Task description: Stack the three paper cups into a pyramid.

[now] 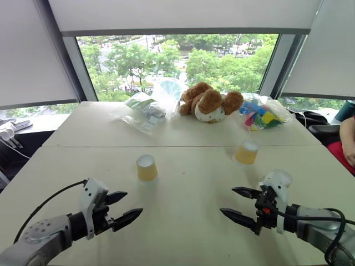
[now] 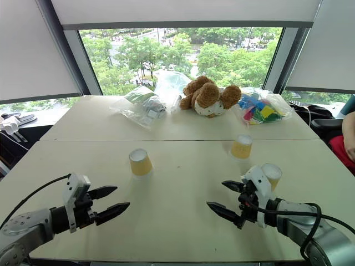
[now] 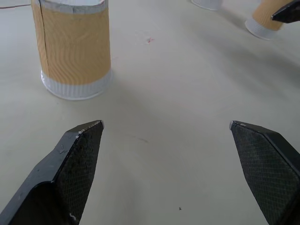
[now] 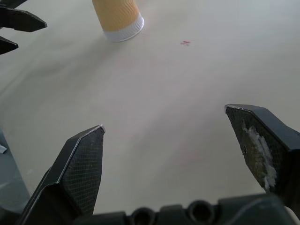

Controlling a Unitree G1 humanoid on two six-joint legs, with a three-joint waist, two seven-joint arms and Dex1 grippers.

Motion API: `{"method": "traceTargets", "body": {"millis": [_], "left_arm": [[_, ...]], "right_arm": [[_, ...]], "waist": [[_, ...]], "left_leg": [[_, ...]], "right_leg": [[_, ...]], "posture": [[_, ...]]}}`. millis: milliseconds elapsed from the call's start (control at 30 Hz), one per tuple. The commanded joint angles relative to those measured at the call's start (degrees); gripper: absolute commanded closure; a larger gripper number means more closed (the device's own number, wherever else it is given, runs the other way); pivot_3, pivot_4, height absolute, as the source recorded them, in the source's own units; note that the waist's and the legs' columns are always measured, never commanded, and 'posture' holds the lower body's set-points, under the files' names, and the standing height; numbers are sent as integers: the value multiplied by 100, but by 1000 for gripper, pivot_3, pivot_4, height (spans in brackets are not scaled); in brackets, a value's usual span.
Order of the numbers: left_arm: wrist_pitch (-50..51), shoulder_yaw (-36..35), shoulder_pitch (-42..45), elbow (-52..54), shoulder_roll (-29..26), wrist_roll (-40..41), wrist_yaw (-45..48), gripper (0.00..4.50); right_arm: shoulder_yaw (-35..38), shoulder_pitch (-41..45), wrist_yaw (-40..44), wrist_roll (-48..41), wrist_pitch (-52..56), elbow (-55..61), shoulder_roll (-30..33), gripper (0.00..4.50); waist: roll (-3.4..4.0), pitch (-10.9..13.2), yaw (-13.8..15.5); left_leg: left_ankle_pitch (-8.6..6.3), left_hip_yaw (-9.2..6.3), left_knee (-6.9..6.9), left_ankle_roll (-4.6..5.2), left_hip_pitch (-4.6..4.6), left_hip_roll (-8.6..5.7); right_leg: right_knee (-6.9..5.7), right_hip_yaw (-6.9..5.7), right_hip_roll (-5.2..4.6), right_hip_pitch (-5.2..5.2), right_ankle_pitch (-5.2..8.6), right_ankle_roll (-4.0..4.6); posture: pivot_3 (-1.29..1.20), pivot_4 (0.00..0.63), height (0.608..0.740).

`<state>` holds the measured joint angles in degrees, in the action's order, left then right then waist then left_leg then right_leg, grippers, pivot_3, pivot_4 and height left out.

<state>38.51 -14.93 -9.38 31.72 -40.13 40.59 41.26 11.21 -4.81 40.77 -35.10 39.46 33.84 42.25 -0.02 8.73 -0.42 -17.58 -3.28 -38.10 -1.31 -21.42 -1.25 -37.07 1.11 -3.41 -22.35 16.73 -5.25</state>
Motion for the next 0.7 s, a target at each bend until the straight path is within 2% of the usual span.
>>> {"method": "traceTargets", "body": {"millis": [33,167,267,400,533,700], "left_arm": [[16,-34,325,30,-197,89,146,53],[29,141,1083,12,-557,342,784,53],[249,432,1521,68,-709,535,1004,53],[232,1004,2048,-4,-784,355,1323,53],[254,1284,2135,42,-777,342,1449,53],[262,1350,2131,124,-774,372,1416,53]], "right_arm": [[219,216,-154,-144,-83,7,-140,0],[1054,339,-558,-438,52,-65,-267,0],[1734,144,-664,-523,96,-50,-160,0],[2574,-346,-791,-548,232,74,-47,0],[2687,-414,-1106,-165,-35,-73,-125,0],[2484,-423,-1226,231,-511,-608,-386,0]], "waist": [[-1,0,4],[1,2,34],[3,3,96],[3,3,114],[9,7,28],[8,9,-18]], "left_leg": [[0,0,0,0,-1,0],[0,1,0,0,-4,-2],[0,2,0,0,-8,-8],[0,3,6,0,-10,-8],[0,7,7,1,-4,-6],[0,7,8,1,-3,-3]], "right_leg": [[0,0,0,-1,0,0],[1,0,-2,-4,0,0],[6,0,-6,-5,0,0],[12,1,-6,-5,-1,-1],[8,6,-1,-4,-1,-1],[4,8,5,-4,0,-1]], "posture": [[0,150,740],[0,150,740],[0,150,740],[0,150,740],[0,150,740],[0,150,740]]}}
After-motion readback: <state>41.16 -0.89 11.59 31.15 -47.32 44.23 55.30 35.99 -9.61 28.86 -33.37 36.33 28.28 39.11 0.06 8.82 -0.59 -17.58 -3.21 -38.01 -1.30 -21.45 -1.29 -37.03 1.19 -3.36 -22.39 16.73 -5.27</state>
